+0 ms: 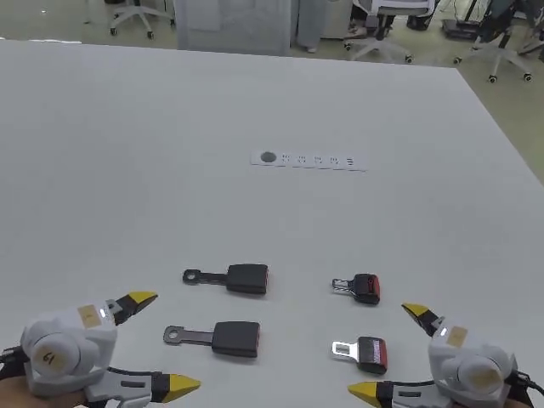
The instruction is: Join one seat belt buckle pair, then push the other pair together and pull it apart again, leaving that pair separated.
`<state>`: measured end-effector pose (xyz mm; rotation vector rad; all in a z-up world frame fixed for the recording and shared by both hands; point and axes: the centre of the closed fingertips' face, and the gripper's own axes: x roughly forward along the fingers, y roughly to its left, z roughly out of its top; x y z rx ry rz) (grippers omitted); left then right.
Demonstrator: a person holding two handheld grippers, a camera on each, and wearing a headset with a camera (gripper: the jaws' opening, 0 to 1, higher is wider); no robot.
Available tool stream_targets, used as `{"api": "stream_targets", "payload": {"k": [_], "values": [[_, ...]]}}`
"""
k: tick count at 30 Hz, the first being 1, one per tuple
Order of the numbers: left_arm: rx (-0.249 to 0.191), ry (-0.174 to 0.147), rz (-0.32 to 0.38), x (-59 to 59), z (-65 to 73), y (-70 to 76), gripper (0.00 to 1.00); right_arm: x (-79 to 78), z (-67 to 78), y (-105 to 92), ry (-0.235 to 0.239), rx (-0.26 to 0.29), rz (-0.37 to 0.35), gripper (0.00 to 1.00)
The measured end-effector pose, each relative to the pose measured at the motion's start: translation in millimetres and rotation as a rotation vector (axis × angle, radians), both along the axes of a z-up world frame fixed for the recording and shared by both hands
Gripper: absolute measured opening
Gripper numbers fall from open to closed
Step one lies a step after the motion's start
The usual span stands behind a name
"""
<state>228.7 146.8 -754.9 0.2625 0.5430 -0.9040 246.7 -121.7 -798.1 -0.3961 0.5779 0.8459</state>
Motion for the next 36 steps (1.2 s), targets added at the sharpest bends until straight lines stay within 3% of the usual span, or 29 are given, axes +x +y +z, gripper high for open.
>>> {"api": "stream_targets", "payload": {"k": [28, 36], "values": [[0.012, -0.001, -0.018, 7.9, 0.8, -4.9, 0.9, 2.3, -1.3, -3.0, 0.022, 0.015, 0.019, 0.95], [0.017, 0.009, -0.033, 12.9, -3.5, -8.5, 0.9, 0.7, -9.7, -4.8, 0.053, -0.003, 0.054, 0.93]]}}
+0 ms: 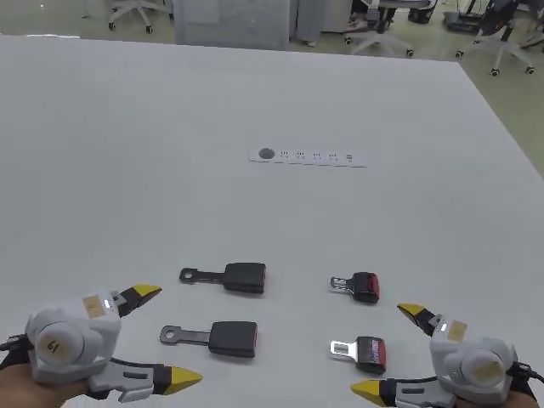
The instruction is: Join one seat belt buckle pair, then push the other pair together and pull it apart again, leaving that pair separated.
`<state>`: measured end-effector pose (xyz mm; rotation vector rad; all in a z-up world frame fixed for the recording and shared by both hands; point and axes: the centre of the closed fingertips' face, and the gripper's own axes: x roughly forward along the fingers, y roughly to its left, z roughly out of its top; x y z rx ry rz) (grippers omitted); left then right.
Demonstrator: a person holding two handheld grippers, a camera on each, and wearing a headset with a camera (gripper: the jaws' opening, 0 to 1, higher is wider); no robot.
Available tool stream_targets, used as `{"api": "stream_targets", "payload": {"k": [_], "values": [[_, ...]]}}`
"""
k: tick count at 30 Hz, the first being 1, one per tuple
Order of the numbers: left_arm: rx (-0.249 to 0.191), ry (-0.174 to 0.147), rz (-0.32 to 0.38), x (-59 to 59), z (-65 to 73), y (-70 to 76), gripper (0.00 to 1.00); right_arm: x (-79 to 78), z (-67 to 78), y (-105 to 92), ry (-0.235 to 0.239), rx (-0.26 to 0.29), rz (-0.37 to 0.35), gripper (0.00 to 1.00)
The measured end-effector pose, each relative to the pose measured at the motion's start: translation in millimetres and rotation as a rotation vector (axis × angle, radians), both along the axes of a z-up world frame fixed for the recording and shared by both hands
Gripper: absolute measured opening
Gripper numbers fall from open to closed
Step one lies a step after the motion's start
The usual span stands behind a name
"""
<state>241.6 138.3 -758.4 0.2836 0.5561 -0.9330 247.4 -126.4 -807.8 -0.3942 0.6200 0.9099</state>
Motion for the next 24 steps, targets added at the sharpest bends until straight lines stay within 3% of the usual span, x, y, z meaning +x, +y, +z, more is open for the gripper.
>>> {"api": "stream_targets", "payload": {"k": [12, 20, 24], "values": [[0.034, 0.02, -0.054, 6.5, -9.3, -9.7, 0.89, 0.7, -11.0, -1.9, 0.044, -0.015, 0.037, 0.87], [0.06, 0.038, -0.091, 11.9, -23.1, -13.8, 0.85, 2.8, -20.9, -1.8, 0.086, -0.02, 0.058, 0.85], [0.097, 0.054, -0.133, 12.5, -35.9, -17.1, 0.84, 1.6, -27.7, -2.8, 0.115, -0.023, 0.073, 0.83]]}}
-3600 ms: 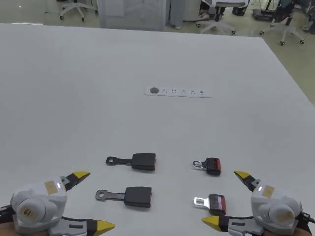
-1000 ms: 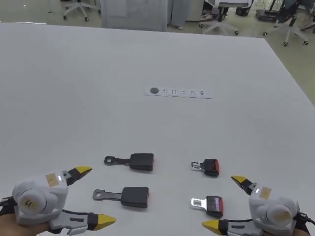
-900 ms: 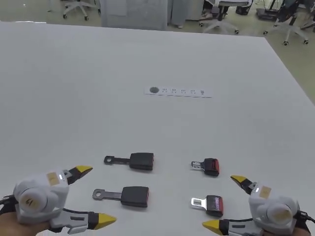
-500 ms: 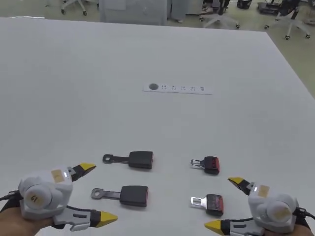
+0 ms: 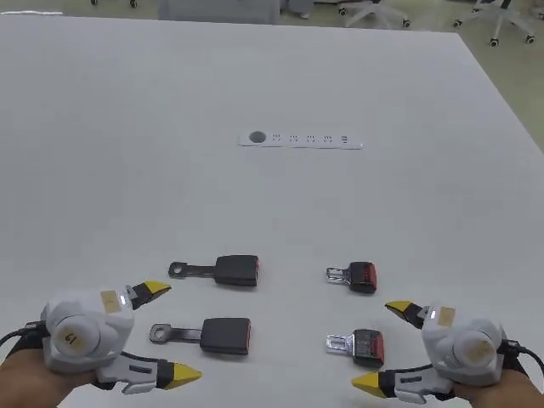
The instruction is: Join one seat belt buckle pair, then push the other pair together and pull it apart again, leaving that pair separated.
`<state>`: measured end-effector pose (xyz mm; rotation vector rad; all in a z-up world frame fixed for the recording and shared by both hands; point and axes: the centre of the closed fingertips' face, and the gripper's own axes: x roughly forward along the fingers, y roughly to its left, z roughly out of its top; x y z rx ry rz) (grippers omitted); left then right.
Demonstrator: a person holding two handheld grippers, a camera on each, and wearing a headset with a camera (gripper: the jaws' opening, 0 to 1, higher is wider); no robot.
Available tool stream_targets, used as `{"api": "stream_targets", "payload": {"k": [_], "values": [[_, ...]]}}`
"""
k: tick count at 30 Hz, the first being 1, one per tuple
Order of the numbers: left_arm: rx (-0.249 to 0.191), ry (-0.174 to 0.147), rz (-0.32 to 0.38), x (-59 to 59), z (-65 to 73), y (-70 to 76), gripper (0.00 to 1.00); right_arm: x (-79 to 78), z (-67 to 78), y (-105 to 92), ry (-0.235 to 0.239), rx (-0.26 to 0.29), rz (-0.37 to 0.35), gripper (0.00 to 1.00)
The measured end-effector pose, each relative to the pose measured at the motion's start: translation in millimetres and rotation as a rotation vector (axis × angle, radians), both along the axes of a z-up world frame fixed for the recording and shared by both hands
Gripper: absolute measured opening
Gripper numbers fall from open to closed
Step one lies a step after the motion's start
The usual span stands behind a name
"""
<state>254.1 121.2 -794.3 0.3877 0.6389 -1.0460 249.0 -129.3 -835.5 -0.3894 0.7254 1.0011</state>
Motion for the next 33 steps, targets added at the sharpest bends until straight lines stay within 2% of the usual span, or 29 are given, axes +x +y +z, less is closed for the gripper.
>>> {"api": "stream_targets", "payload": {"k": [8, 11, 14, 18, 19, 20, 22, 25, 28, 29, 30, 33], "values": [[0.037, 0.016, -0.07, 5.3, -15.6, -9.5, 0.79, 0.4, -8.8, -0.3, 0.039, -0.012, 0.04, 0.8], [0.084, 0.014, -0.1, 7.9, -24.9, -10.0, 0.76, 0.3, -10.7, 0.0, 0.05, -0.019, 0.057, 0.78], [0.076, 0.035, -0.108, 8.4, -30.5, -14.9, 0.75, -0.7, -16.8, -1.1, 0.067, -0.027, 0.078, 0.76], [0.099, 0.049, -0.135, 9.9, -41.9, -18.2, 0.72, -2.6, -19.6, -0.9, 0.086, -0.035, 0.105, 0.71], [0.102, 0.046, -0.139, 10.8, -44.2, -18.7, 0.72, -3.1, -21.2, -1.4, 0.085, -0.044, 0.119, 0.69], [0.118, 0.045, -0.144, 11.9, -48.6, -17.9, 0.72, -0.9, -20.3, 0.1, 0.058, -0.046, 0.146, 0.68], [0.122, 0.063, -0.152, 11.6, -52.7, -18.9, 0.7, -2.1, -21.1, -2.1, 0.051, -0.071, 0.169, 0.66], [0.127, 0.076, -0.18, 8.1, -57.0, -22.0, 0.65, 1.1, -18.3, -1.9, 0.071, -0.051, 0.158, 0.64], [0.168, 0.084, -0.222, 3.8, -64.6, -20.0, 0.61, 0.2, -18.1, -1.8, 0.069, -0.053, 0.173, 0.62], [0.16, 0.074, -0.225, 4.9, -63.7, -20.5, 0.59, 0.0, -17.8, -2.1, 0.069, -0.055, 0.177, 0.61], [0.157, 0.083, -0.214, 4.8, -63.4, -20.2, 0.59, -1.5, -17.1, -1.9, 0.067, -0.057, 0.197, 0.58], [0.146, 0.076, -0.222, 6.5, -62.6, -21.2, 0.56, -4.1, -16.8, -1.8, 0.076, -0.056, 0.205, 0.52]]}}
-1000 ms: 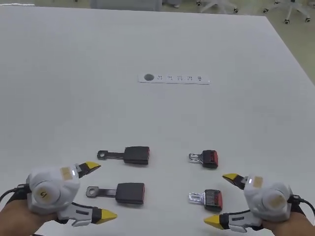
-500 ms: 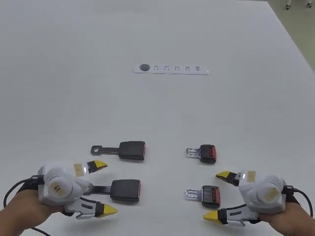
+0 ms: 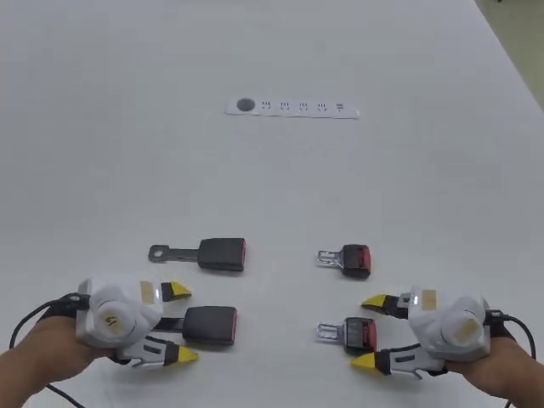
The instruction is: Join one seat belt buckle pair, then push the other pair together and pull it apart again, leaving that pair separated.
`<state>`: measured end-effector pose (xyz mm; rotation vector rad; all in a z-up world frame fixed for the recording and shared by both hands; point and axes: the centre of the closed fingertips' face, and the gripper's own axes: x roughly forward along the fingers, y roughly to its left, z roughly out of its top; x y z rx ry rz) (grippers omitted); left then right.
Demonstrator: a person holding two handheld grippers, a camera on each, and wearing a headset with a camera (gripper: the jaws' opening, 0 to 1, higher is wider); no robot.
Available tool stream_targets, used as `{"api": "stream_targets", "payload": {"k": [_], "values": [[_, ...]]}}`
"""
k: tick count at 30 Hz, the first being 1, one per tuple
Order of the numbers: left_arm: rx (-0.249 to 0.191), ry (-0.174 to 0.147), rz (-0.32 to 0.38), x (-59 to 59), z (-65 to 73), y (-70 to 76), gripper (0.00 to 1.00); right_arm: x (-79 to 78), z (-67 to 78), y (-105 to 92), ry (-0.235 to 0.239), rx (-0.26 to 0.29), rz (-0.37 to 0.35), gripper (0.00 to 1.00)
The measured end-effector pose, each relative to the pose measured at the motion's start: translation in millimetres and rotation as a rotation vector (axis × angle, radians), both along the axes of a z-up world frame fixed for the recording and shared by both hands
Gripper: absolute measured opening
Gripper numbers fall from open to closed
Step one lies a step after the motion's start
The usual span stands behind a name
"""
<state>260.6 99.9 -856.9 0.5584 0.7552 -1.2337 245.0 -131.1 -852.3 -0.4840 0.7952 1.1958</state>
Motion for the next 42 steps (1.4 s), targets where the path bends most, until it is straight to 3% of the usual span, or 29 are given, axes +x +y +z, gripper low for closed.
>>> {"api": "stream_targets", "payload": {"k": [5, 9, 13, 18, 32, 42], "values": [[0.009, -0.006, -0.058, -2.3, 0.2, -1.7, 0.54, 4.2, -1.6, -1.8, -0.041, -0.028, 0.04, 0.45], [0.01, -0.008, -0.08, -3.3, 1.2, -2.9, 0.53, 3.3, -1.2, 0.5, -0.042, -0.013, 0.06, 0.39], [0.022, -0.006, -0.119, -6.7, 1.6, -5.3, 0.43, 4.5, -0.8, -1.0, -0.042, -0.002, 0.063, 0.38], [0.028, 0.003, -0.112, -6.1, 1.3, -5.5, 0.34, 4.9, -0.8, -1.6, -0.041, 0.005, 0.068, 0.37], [0.037, 0.003, -0.105, -3.7, -1.0, -6.5, 0.33, 6.2, -1.0, -1.0, -0.017, 0.057, 0.058, 0.36], [0.004, 0.011, -0.084, -3.3, -0.5, -6.4, 0.33, 8.2, -0.4, 12.7, -0.011, 0.097, 0.033, 0.36]]}}
